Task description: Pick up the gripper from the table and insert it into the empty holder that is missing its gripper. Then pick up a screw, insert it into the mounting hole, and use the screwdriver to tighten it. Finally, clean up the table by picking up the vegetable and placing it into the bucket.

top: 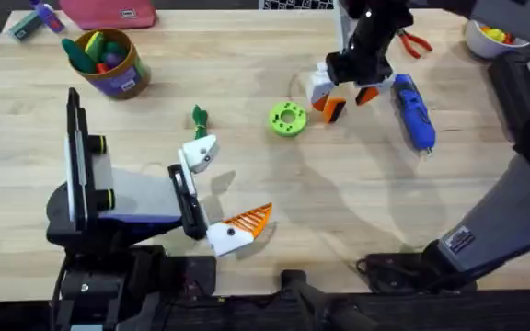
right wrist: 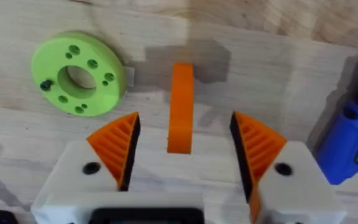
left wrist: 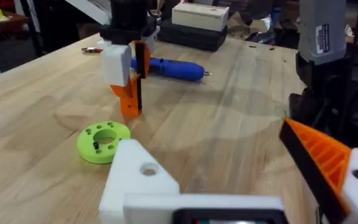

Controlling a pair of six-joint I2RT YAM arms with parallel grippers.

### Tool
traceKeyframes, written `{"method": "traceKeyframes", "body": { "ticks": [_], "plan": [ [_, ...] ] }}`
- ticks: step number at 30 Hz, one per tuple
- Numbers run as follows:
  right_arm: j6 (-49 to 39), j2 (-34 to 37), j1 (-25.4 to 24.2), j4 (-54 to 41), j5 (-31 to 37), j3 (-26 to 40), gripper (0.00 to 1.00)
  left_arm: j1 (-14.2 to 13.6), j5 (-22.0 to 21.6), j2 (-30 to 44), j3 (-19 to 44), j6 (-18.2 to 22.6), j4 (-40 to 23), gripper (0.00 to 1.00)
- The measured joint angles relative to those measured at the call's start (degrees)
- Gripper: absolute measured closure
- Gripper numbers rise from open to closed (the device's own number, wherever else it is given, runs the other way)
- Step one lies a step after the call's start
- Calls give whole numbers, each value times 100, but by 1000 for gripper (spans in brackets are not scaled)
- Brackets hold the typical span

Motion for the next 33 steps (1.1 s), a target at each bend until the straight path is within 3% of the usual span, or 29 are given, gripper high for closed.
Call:
{"method": "traceKeyframes", "body": {
  "ticks": [4, 5, 10, 14, 17, 33],
  "plan": [
    [0, 0, 0, 3, -95, 0, 206, -1, 0, 1, 0, 0, 0, 15],
    [0, 1, 0, 4, -133, 0, 277, 0, 0, 2, 0, 0, 0, 16],
    [0, 0, 0, 4, -153, 0, 425, 0, 0, 2, 0, 0, 0, 15],
    [4, 0, 0, 4, -157, 0, 701, 0, 0, 0, 0, 0, 0, 15],
    [33, 0, 0, 9, -155, 2, 969, 0, 0, 2, 0, 0, 0, 15],
    [113, -242, 0, -7, -138, 7, 990, 0, 0, 1, 0, 0, 0, 14]
  ]
}}
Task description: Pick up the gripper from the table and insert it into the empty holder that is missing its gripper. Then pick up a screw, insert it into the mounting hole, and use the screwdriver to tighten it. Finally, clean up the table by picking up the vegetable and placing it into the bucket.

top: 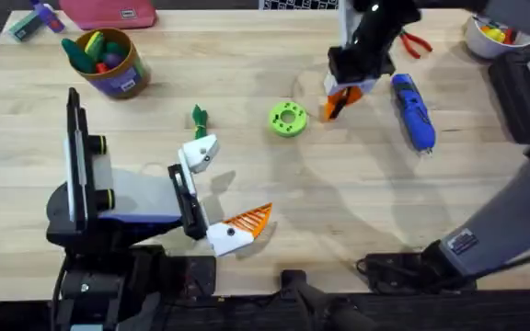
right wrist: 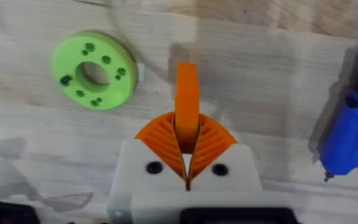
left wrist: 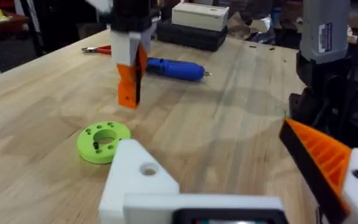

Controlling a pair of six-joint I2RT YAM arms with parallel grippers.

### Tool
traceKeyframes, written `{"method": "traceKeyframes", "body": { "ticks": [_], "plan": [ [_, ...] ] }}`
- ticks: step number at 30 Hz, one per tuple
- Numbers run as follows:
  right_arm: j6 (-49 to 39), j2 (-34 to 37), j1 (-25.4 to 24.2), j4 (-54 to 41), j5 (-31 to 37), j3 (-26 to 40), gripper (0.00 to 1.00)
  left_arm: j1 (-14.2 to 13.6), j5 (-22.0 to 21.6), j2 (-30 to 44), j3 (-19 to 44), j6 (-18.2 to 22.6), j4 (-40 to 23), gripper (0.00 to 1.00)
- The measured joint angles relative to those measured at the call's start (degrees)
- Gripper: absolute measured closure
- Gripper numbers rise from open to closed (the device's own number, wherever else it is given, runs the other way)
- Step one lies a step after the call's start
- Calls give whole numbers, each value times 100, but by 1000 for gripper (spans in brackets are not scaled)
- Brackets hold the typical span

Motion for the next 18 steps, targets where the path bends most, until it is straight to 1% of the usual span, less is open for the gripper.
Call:
{"method": "traceKeyframes", "body": {
  "ticks": [1, 2, 6, 9, 10, 12, 18],
  "plan": [
    [75, -475, 0, 1, -134, 0, 990, 0, 0, -1, 0, 0, 0, 15],
    [85, -648, 0, 4, -212, 2, 990, 0, 0, -1, 0, 0, 0, 15],
    [125, -1177, 0, 131, -582, 11, 991, 0, 0, -1, 0, 0, 0, 14],
    [167, -1478, 0, 675, -814, -196, 991, -2, 0, 1, 0, 0, 0, 14],
    [179, -1597, 0, 917, -859, -352, 991, -2, 0, 1, 0, 0, 0, 14],
    [234, -1959, 0, 1512, -939, -869, 991, 0, 0, -1, 0, 0, 0, 16],
    [568, -3255, 0, 2821, -1083, -2418, 991, 0, 1, 0, 0, 0, 0, 15]
  ]
}}
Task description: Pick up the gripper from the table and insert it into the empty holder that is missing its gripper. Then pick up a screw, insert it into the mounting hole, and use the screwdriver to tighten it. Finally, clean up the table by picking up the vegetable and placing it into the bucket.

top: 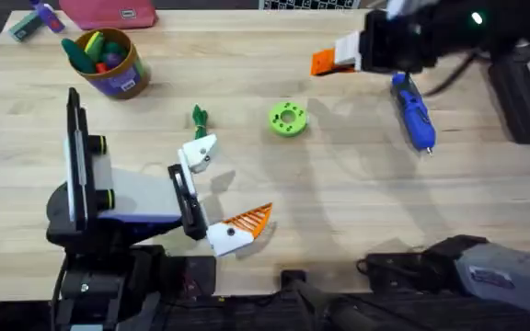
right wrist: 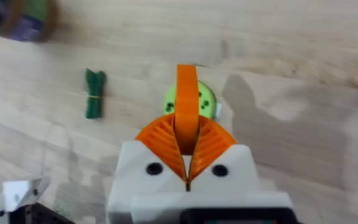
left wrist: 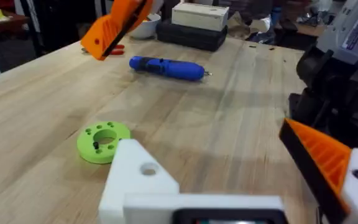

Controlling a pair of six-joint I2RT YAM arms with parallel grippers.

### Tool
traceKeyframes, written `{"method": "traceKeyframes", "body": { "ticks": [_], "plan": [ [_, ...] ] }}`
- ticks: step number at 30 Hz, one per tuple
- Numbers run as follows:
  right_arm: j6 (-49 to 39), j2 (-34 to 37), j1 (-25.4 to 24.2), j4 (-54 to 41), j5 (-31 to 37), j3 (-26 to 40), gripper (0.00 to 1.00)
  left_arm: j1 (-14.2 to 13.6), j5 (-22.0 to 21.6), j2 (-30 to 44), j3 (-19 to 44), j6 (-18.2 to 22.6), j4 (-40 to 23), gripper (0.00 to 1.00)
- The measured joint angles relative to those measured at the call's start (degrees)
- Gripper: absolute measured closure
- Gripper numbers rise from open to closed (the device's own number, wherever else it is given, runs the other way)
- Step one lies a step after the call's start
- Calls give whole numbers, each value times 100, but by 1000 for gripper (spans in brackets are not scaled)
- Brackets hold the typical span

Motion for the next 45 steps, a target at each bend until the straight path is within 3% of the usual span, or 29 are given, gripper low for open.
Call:
{"method": "traceKeyframes", "body": {
  "ticks": [9, 10, 11, 15, 23, 31, 45],
  "plan": [
    [917, -1680, -1, 3138, -1508, -2276, 992, 0, 1, 1, 0, 0, 0, 15],
    [1153, -1782, -4, 3645, -1733, -2552, 992, -1, 1, 0, 0, 0, -1, 15],
    [2116, -1932, -82, 5539, -2603, -3496, 992, 0, 1, 1, 0, 0, 0, 16],
    [2916, -1884, -221, 6571, -3347, -4124, 992, 0, 1, 1, 0, 0, 0, 15],
    [3501, -1377, -286, 7581, -4963, -4294, 992, 0, 1, -1, 0, 0, 0, 15],
    [3651, -320, -289, 8076, -6286, -4299, 992, 0, 1, -1, 0, 0, -2, 15],
    [3847, 1399, -156, 8473, -7558, -4011, 992, 0, 1, -1, 0, 0, 0, 15]
  ]
}}
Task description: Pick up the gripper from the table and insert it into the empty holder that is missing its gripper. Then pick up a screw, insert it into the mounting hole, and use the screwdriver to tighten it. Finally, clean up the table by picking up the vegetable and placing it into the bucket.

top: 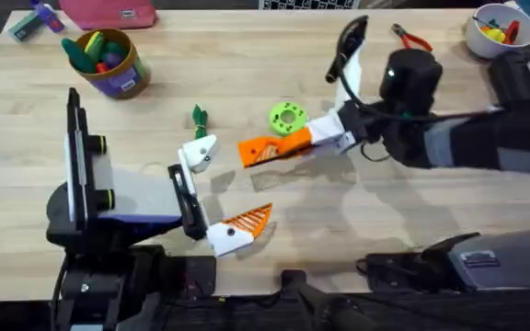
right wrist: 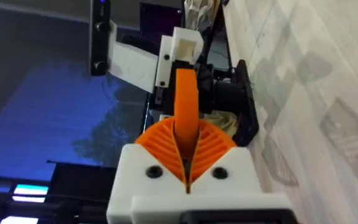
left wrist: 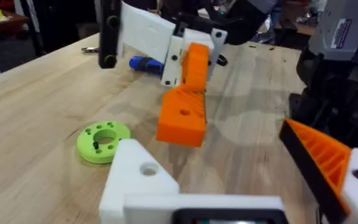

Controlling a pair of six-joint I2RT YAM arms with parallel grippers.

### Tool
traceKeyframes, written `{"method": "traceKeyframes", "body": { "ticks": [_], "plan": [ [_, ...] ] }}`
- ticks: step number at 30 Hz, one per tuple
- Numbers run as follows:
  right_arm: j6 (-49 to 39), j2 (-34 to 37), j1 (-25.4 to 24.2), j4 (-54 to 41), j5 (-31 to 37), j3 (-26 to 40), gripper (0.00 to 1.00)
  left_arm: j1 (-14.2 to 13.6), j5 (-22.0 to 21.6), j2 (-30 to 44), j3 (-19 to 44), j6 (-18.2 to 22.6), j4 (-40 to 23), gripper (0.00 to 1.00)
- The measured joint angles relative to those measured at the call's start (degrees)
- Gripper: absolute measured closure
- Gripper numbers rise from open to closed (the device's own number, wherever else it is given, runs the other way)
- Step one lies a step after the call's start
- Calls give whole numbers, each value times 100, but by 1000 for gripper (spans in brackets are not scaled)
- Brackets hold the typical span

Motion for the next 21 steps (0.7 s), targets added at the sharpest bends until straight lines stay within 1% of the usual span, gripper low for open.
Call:
{"method": "traceKeyframes", "body": {
  "ticks": [4, 7, 11, 21],
  "plan": [
    [150, 298, 167, -99, -103, 493, 992, 0, 0, 0, 0, 0, 0, 16],
    [315, 472, 254, -117, -123, 665, 992, 0, 0, 0, 0, 0, 0, 15],
    [466, 593, 350, -141, -128, 694, 992, 0, 0, 0, 0, 0, 0, 14],
    [594, 597, 474, -139, -134, 698, 992, 0, 0, 0, 0, 0, 0, 14]
  ]
}}
